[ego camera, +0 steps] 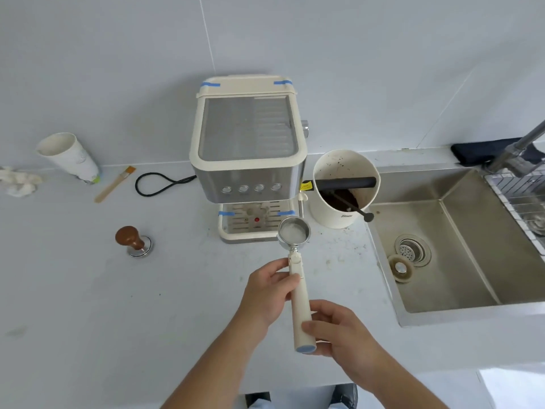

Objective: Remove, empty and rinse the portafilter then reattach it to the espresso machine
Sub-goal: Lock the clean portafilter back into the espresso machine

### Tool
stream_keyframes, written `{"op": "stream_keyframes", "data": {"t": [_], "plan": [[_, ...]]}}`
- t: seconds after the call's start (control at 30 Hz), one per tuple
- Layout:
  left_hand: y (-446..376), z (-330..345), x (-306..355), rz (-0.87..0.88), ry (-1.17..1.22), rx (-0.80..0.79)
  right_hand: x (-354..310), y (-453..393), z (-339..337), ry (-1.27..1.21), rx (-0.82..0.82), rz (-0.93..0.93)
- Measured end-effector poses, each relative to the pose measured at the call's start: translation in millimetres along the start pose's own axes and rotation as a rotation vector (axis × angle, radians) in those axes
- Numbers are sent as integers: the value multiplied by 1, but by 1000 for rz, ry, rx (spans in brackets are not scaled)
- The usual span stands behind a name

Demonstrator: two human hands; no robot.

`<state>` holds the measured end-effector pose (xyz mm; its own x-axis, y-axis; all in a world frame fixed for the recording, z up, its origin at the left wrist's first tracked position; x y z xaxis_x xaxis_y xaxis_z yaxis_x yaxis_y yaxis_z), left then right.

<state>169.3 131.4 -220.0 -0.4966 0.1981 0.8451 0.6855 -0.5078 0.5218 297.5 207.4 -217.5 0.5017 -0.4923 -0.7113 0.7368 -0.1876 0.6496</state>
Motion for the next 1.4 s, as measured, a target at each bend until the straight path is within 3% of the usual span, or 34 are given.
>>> {"op": "stream_keyframes", "data": {"t": [0.37, 0.77, 1.0, 1.13, 1.4], "plan": [[-3, -69, -6, 6, -42, -53, 22, -26, 67, 33, -4, 48], [-8, -94, -1, -48, -161, -64, 24, -42, 90, 42, -60, 129], [-10, -107, 22, -18, -450, -45, 8, -50, 99, 69, -169, 148], [3, -112, 67, 266, -832, 75, 0, -55, 104, 67, -191, 133], [53, -86, 209, 1039, -869, 97, -13, -68, 96, 72, -128, 115]]}}
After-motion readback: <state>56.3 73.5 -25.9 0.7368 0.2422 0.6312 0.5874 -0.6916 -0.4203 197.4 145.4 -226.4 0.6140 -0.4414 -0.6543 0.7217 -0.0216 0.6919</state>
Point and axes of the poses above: each hand's wrist, its own y-axis away from the middle knuckle, its own z-axis out of the palm, x = y × z, the point moved 8 cm from there along -y, towards the middle knuckle, and after that the axes turned 1 degree about y, right-handed, at the moved point
